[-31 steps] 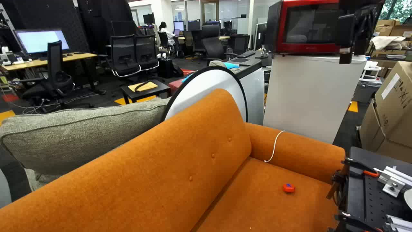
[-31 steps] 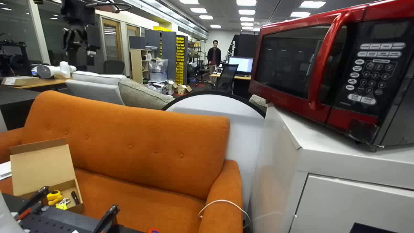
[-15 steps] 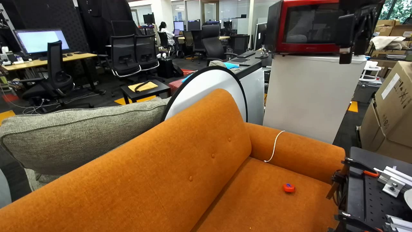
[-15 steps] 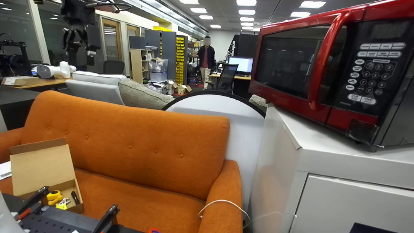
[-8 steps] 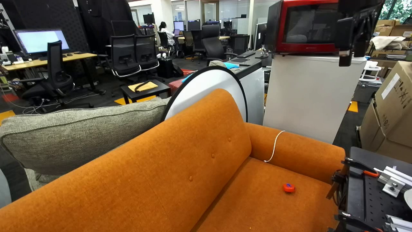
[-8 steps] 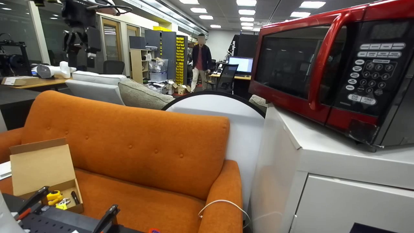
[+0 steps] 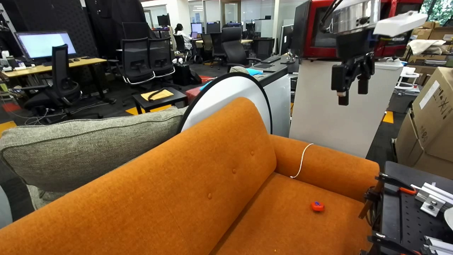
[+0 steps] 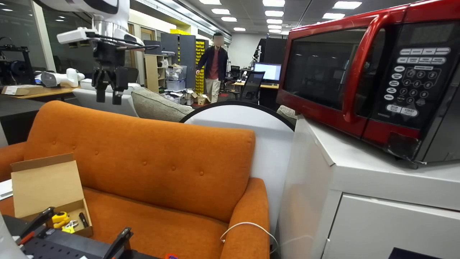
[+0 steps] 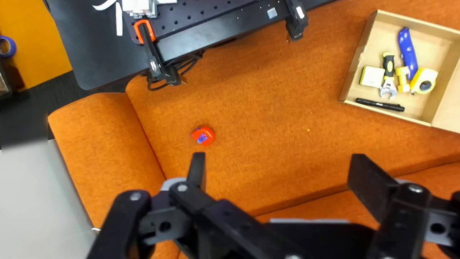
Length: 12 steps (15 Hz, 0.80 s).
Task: Move the orange object on the sofa slightly to the left
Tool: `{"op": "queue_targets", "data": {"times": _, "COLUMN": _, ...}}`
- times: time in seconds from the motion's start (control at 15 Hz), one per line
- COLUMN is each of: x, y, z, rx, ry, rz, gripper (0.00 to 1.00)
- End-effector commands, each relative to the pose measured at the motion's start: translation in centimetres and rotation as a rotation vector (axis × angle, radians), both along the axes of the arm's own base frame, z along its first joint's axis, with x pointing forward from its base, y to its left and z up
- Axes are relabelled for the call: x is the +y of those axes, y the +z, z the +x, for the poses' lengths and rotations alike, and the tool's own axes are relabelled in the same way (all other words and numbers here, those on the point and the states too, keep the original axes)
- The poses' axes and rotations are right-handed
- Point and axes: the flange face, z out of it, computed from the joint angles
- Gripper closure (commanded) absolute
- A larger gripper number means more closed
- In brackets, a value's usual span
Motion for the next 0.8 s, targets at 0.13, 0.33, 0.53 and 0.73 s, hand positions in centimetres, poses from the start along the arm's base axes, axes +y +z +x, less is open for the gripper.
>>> {"op": "queue_targets", "data": {"times": 0.13, "x": 0.0, "y": -4.2, "z": 2.3, "rx": 0.017, "ry": -0.066, "rz": -0.01, "gripper": 0.0}}
{"op": "queue_targets", "data": {"times": 0.33, "x": 0.1, "y": -5.2, "z": 2.7, "rx": 0.035, "ry": -0.069, "rz": -0.011, "gripper": 0.0}}
{"op": "queue_targets", "data": {"times": 0.53, "x": 0.1, "y": -4.2, "z": 2.5, "rx": 0.013, "ry": -0.069, "rz": -0.011, "gripper": 0.0}}
{"op": "queue_targets", "data": {"times": 0.73, "x": -0.2, "y": -4.9, "z": 2.7, "rx": 0.02, "ry": -0.1, "rz": -0.014, "gripper": 0.0}}
